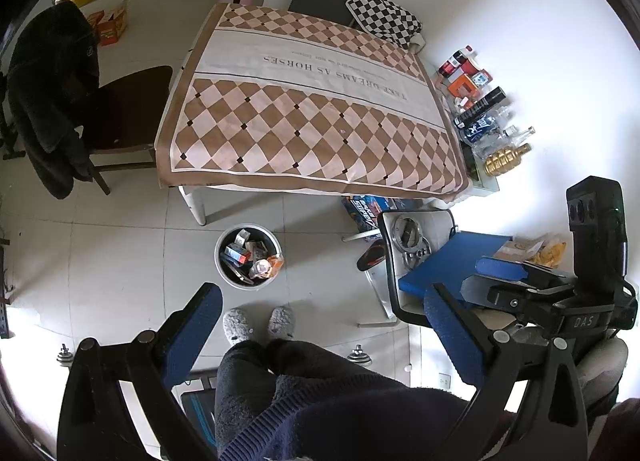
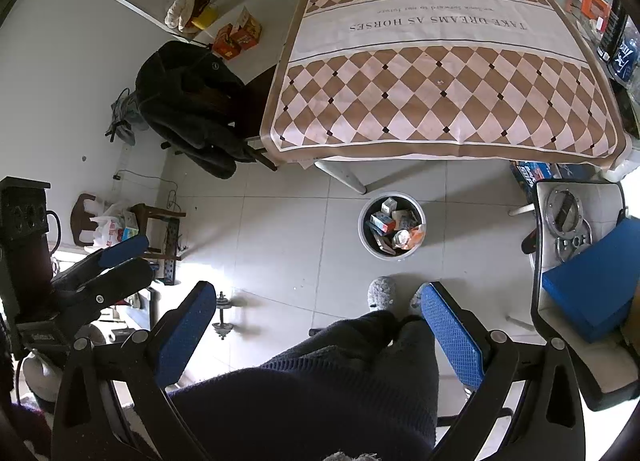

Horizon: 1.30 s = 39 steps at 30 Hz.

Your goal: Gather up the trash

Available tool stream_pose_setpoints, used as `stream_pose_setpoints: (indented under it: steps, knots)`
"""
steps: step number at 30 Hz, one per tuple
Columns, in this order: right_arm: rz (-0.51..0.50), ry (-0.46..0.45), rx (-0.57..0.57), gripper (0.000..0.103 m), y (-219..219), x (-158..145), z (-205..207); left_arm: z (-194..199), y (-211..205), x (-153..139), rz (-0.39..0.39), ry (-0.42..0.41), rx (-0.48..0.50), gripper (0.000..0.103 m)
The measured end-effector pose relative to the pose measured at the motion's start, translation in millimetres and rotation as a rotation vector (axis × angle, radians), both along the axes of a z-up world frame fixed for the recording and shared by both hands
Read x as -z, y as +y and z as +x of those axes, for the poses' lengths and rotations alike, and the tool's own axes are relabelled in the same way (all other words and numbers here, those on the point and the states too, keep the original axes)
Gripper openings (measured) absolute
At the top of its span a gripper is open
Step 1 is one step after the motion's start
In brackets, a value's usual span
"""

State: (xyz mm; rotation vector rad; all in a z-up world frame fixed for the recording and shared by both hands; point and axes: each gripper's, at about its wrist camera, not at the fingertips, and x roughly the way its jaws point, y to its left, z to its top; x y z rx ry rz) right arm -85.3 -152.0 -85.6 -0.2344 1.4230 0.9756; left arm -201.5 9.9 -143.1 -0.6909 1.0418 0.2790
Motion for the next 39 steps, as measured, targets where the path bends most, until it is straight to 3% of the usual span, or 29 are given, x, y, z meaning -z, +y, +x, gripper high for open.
stream_pose_setpoints:
  steps: [39]
  knots:
    - [-0.010,0.016,0.024,0.103,-7,-4,-11,1,-17,2,-0.020,-0.004,0.034,0.103]
